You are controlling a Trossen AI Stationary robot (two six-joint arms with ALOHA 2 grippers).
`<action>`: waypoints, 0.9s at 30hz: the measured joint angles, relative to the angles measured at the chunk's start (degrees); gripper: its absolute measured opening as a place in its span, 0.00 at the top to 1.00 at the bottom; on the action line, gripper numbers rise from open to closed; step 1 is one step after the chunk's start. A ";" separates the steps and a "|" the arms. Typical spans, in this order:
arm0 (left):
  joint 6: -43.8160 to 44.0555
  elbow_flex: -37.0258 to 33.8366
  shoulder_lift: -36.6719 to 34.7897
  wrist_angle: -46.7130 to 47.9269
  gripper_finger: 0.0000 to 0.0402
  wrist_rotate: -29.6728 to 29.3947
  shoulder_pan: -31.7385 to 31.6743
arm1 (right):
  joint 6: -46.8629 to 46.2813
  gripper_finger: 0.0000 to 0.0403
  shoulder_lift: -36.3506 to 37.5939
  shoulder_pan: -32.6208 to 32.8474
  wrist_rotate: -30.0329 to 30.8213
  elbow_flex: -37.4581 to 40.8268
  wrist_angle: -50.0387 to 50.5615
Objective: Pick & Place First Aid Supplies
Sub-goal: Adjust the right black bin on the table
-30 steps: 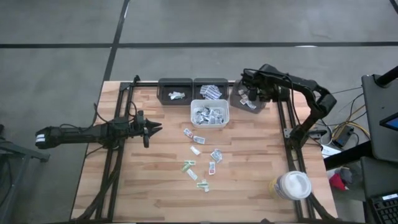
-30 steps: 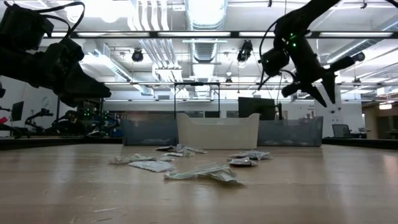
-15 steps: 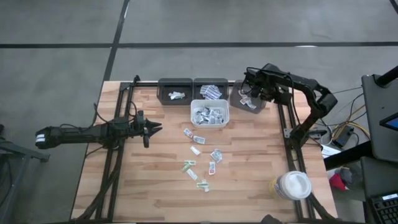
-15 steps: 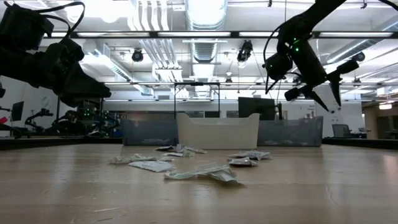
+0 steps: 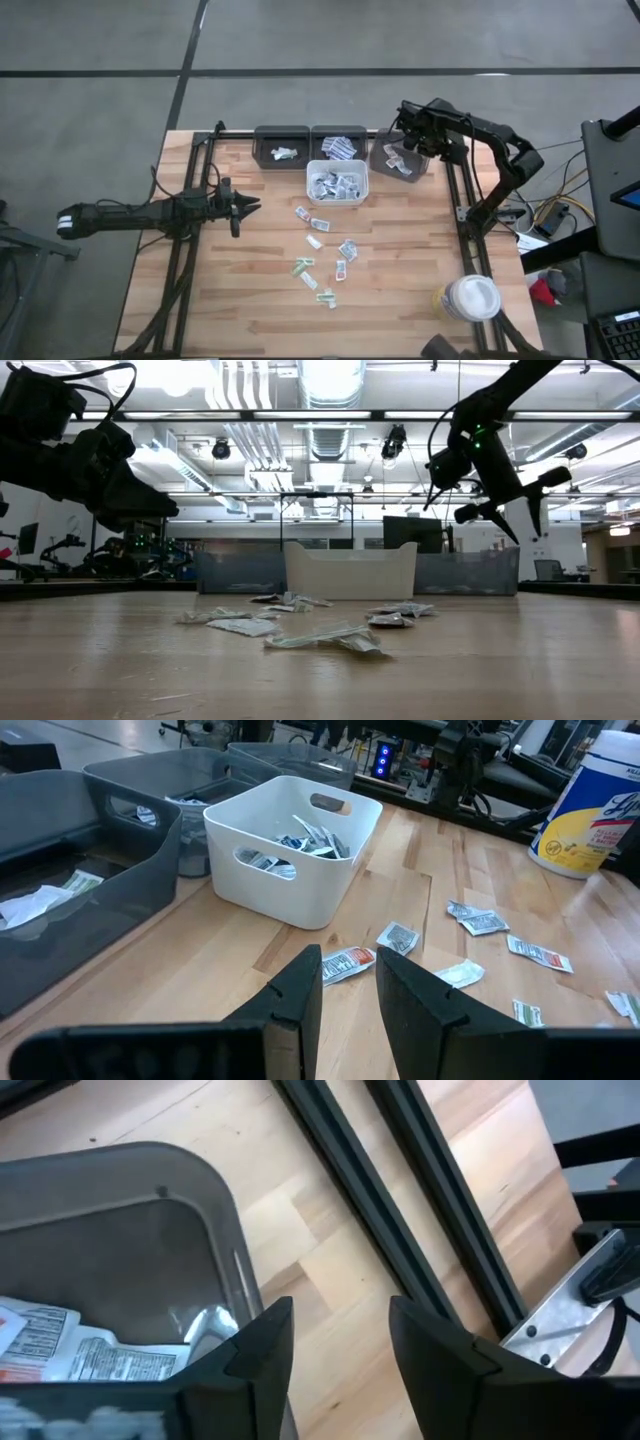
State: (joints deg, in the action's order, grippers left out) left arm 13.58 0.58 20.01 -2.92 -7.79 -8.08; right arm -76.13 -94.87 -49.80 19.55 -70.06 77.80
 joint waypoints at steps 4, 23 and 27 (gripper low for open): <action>0.04 0.00 0.00 0.00 0.77 0.00 0.01 | 0.27 0.58 0.00 -0.71 0.14 0.00 0.02; 0.09 0.00 0.00 0.00 0.77 0.00 0.00 | 1.37 0.56 0.00 -3.15 2.24 5.79 -5.82; 0.13 0.02 0.01 0.00 0.77 0.00 0.01 | 1.82 0.56 0.02 -3.48 1.66 6.62 -8.88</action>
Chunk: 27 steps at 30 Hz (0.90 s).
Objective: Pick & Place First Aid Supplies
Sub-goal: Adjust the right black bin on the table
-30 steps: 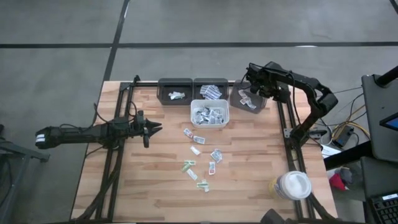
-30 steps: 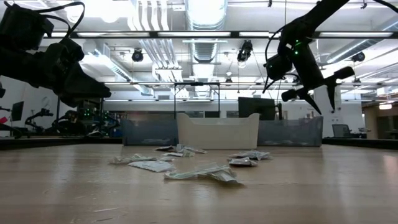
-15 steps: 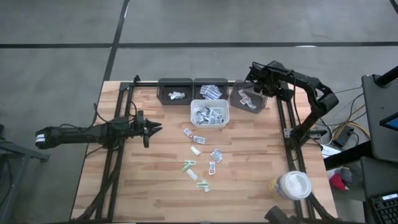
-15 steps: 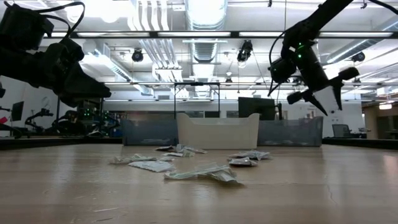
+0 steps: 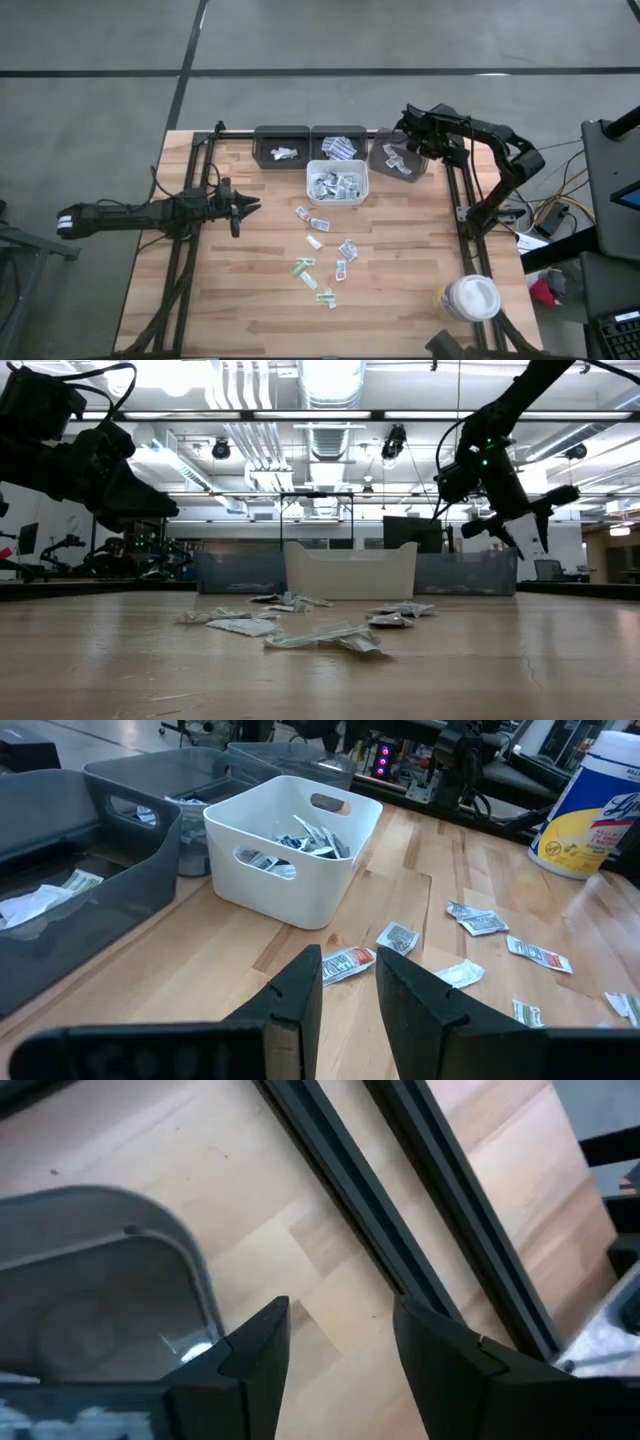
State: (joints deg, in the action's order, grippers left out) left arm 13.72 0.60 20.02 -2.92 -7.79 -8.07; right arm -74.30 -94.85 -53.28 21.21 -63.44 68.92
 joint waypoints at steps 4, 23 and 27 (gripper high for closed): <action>0.07 0.00 -0.01 -0.01 0.77 0.00 0.01 | 0.05 0.55 -0.02 -0.47 0.15 -0.47 -1.19; 0.22 0.04 0.01 0.00 0.77 0.00 -0.01 | 5.69 0.57 0.20 -1.26 2.93 -3.84 -9.25; 0.22 0.04 -0.01 -0.02 0.77 0.00 -0.01 | 7.34 0.58 0.37 -1.25 2.95 -5.26 -9.21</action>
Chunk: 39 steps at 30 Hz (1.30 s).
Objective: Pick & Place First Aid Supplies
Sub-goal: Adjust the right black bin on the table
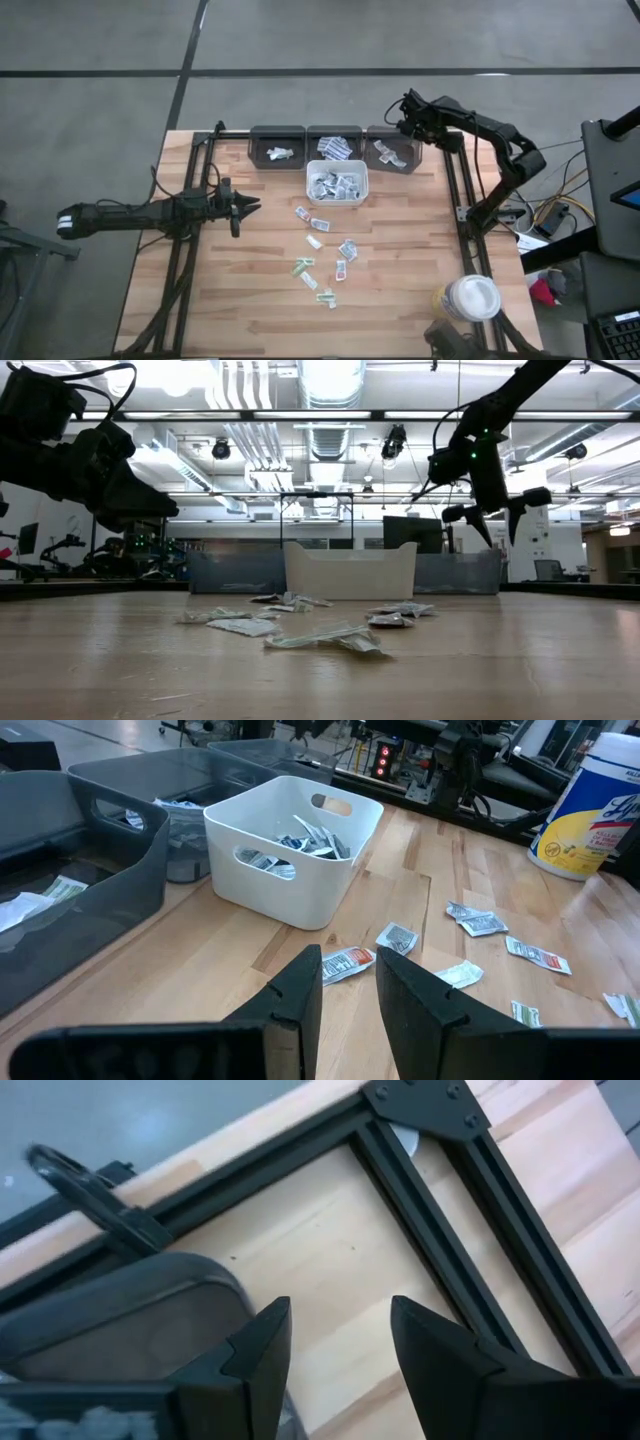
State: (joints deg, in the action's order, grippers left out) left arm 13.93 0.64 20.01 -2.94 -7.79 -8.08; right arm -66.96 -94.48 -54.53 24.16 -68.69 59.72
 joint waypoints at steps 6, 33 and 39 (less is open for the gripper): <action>-0.02 0.02 0.02 0.00 0.77 0.00 0.00 | -0.29 0.60 0.27 -0.02 0.79 -0.35 0.03; -0.53 0.02 0.00 0.00 0.77 0.00 0.01 | 6.62 0.65 4.43 4.05 -3.43 -14.31 -14.38; -0.63 0.02 0.00 0.00 0.77 -0.02 0.01 | 16.92 0.66 4.38 3.70 -8.11 -14.59 -30.77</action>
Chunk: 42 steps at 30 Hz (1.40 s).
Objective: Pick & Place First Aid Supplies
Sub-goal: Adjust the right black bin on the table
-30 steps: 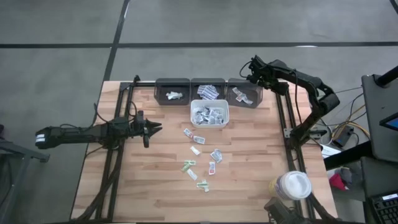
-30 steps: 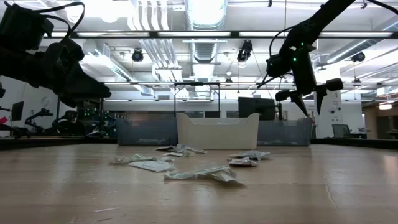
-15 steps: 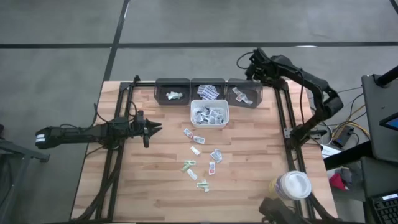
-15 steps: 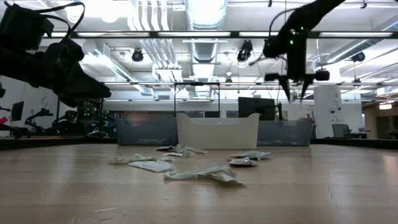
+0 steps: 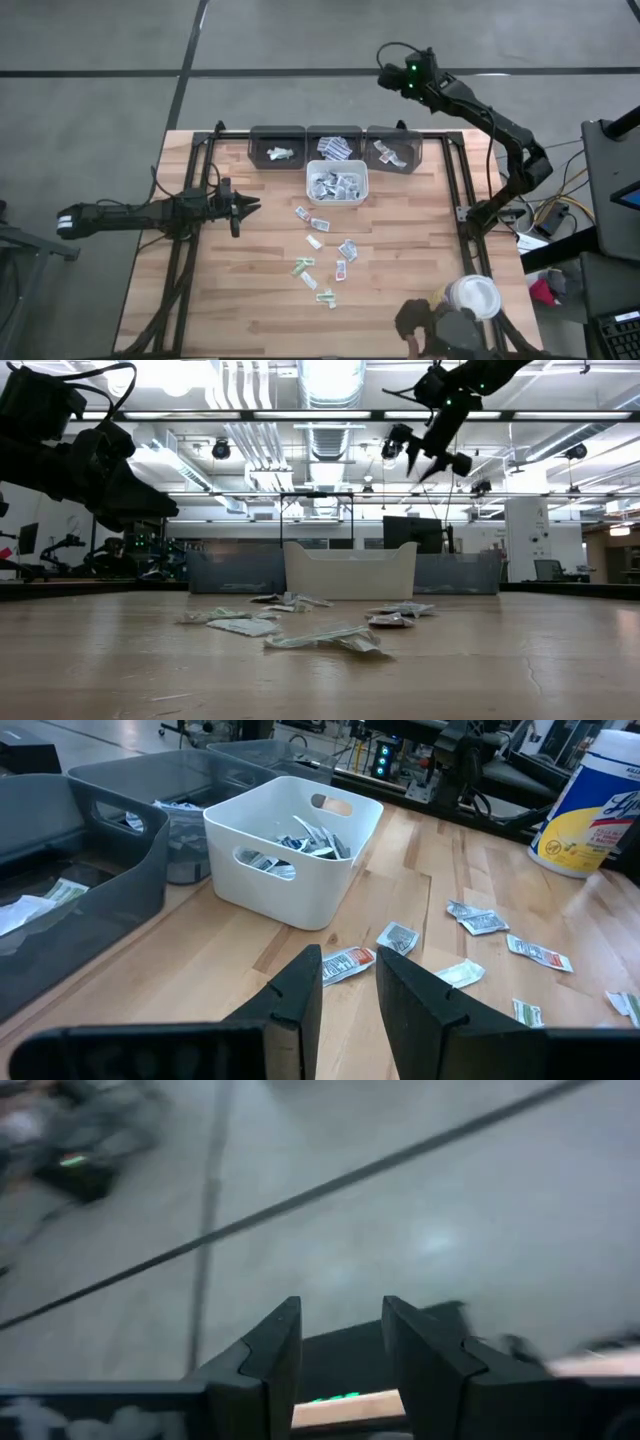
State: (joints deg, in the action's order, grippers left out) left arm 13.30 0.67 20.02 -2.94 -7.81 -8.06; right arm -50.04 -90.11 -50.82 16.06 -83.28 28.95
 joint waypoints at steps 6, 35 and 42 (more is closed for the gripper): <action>-0.09 0.00 0.01 0.02 0.77 0.00 0.00 | 0.94 0.63 -1.82 -0.18 -8.07 0.14 -1.79; 0.37 0.00 -0.03 -0.02 0.77 0.00 -0.01 | -2.71 0.69 -20.58 -0.22 -20.50 0.06 2.22; 0.39 0.02 -0.03 -0.01 0.77 0.00 0.01 | -2.49 0.71 -21.00 0.70 -22.17 0.37 2.67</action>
State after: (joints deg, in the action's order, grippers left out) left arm 13.69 0.69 19.99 -2.95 -7.81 -8.05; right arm -52.53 -111.11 -50.13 -6.11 -82.91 31.62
